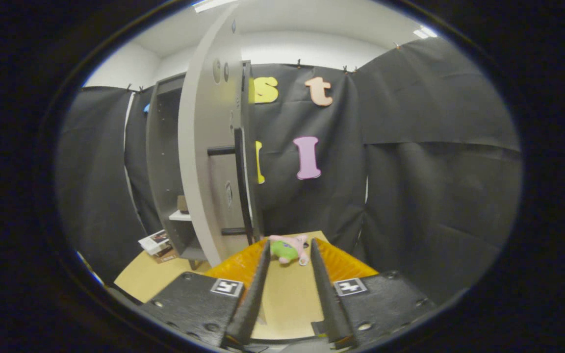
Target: Open the shoe cabinet door, grab the shoes and put them into the shoe cabinet, then close the shoe cabinet door.
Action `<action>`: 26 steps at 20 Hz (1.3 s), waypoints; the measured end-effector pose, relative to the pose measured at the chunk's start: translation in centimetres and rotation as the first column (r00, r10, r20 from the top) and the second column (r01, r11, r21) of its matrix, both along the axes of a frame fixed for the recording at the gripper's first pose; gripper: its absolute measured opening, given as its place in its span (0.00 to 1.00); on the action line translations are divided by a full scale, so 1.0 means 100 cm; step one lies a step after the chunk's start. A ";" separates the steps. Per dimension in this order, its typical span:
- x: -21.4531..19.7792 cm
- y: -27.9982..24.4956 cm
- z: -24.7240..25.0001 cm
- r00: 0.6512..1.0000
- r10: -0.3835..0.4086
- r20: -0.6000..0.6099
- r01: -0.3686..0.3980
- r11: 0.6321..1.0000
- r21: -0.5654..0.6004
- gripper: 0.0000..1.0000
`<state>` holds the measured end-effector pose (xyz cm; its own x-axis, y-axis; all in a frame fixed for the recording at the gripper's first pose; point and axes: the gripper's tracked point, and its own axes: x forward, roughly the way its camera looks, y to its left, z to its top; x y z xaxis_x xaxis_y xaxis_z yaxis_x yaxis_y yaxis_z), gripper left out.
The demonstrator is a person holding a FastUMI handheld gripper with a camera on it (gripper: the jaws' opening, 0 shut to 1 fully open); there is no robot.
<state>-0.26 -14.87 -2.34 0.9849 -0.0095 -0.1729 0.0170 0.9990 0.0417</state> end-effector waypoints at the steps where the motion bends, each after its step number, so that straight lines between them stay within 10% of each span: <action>1: -0.002 0.001 -0.004 1.000 0.001 0.010 -0.001 1.000 -0.017 0.72; 3: -0.004 -0.004 -0.016 1.000 -0.014 0.025 0.015 0.999 -0.030 1.00; 26: -0.094 0.108 -0.100 0.993 0.054 0.107 -0.056 0.998 0.018 1.00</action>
<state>-9.70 -4.11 -12.35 0.9966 0.0479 -0.0665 -0.0438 0.9972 0.0610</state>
